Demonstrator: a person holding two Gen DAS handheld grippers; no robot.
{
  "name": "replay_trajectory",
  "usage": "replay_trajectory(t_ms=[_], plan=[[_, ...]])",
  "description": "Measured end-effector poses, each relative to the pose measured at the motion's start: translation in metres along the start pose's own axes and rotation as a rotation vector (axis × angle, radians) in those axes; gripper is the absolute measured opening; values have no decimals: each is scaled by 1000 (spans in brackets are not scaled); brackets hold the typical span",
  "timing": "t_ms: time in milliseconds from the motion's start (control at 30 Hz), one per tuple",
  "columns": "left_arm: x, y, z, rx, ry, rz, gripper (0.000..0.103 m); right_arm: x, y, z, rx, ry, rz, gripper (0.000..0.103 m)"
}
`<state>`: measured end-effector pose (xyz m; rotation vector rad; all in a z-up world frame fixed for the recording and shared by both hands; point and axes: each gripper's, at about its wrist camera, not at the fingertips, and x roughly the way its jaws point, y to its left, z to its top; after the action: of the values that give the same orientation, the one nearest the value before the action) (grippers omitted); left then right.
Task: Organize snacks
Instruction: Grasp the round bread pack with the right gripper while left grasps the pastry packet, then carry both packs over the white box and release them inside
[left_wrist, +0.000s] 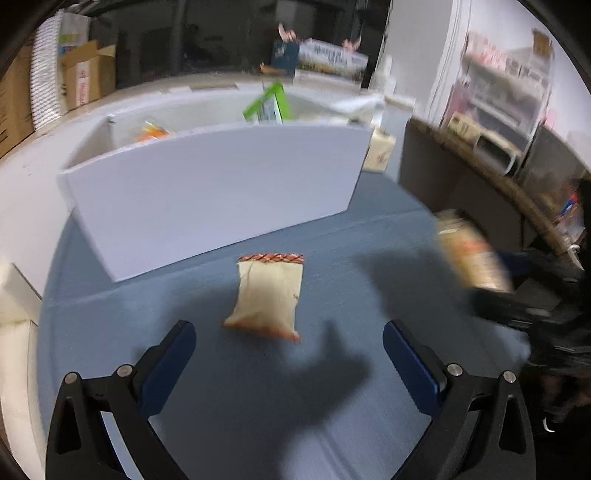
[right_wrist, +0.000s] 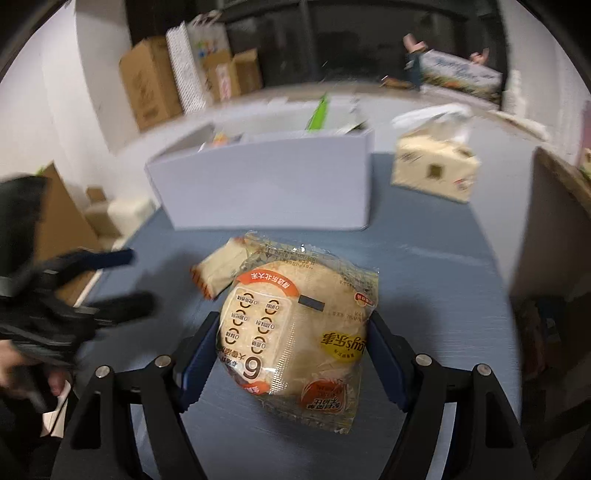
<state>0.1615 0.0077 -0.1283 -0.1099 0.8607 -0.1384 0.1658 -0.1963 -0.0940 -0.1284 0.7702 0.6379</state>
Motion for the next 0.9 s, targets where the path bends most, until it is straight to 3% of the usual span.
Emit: replay_trajectory(t_ms=[167, 400, 433, 467, 500, 533, 567, 667, 767, 900], plan=[[45, 3, 20, 0, 67, 8, 103, -13, -11, -1, 23, -28, -13, 80], [66, 12, 26, -13, 115, 5, 101, -13, -26, -6, 55, -22, 2, 80], [65, 11, 25, 9, 100, 13, 91, -13, -26, -7, 55, -21, 3, 80], [64, 10, 24, 23, 95, 33, 71, -13, -25, -7, 54, -21, 6, 80], [62, 9, 24, 40, 93, 65, 60, -13, -24, -8, 52, -21, 9, 80], [60, 12, 24, 29, 92, 51, 51, -12, -24, -7, 50, -19, 10, 80], [55, 15, 23, 2, 82, 4, 49, -12, -23, -8, 48, -19, 11, 80], [33, 15, 17, 6, 16, 15, 48, -11, -24, -7, 44, -23, 17, 80], [-4, 17, 14, -21, -79, -22, 48, -13, -23, -5, 46, -32, 20, 80], [-61, 21, 27, -42, -217, -33, 48, -13, -21, 4, 48, -50, 47, 80]])
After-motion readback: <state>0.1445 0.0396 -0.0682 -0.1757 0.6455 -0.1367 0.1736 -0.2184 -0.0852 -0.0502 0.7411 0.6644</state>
